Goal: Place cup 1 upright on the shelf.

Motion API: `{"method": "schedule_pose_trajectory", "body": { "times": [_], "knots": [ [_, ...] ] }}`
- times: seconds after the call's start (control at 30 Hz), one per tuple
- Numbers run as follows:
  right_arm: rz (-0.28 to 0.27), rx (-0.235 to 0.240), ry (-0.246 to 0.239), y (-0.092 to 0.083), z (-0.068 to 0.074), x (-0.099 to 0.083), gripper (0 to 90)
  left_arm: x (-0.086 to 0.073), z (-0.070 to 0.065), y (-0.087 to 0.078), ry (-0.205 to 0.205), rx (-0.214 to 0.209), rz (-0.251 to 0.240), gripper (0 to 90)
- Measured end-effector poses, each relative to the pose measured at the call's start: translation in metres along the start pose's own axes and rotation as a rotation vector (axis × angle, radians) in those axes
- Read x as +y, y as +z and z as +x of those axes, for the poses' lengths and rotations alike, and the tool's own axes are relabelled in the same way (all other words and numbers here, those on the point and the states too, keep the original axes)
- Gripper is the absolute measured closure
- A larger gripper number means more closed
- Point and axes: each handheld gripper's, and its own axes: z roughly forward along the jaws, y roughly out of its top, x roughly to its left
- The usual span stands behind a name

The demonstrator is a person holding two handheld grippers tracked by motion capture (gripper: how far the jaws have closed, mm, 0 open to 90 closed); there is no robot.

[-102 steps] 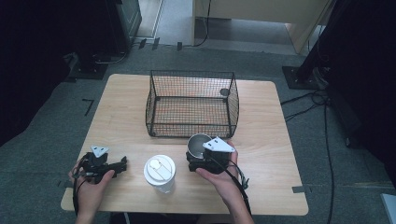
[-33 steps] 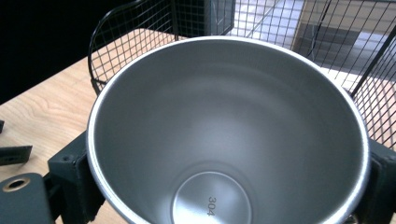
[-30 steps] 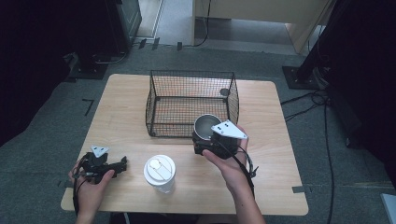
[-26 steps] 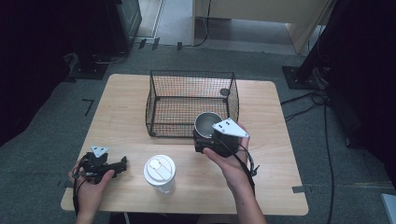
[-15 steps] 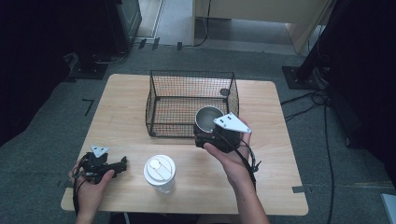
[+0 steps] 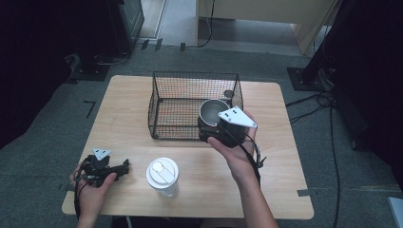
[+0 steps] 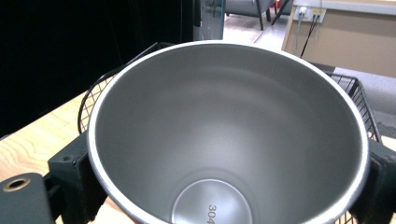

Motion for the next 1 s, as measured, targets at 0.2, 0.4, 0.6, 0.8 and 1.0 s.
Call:
{"method": "schedule_pose_trajectory", "body": {
  "times": [0.2,0.4,0.6,0.8,1.0],
  "knots": [
    [-0.022,-0.012,-0.001,0.002,-0.001,0.006,7.1,0.000,0.000,0.000,0.000,0.000,0.000,0.0],
    [-0.044,-0.021,0.002,0.007,-0.003,0.010,7.1,0.000,0.000,0.000,0.000,0.000,0.000,0.0],
    [-0.058,-0.029,0.007,0.011,-0.005,0.013,7.1,0.000,0.000,0.000,0.000,0.000,0.000,0.0],
    [-0.073,-0.047,0.015,0.016,-0.009,0.018,7.1,0.000,0.000,0.000,0.000,0.000,0.000,0.0],
    [-0.087,-0.061,0.013,0.021,-0.012,0.020,7.2,0.000,0.000,0.000,0.000,0.000,0.000,0.0]
  ]
}}
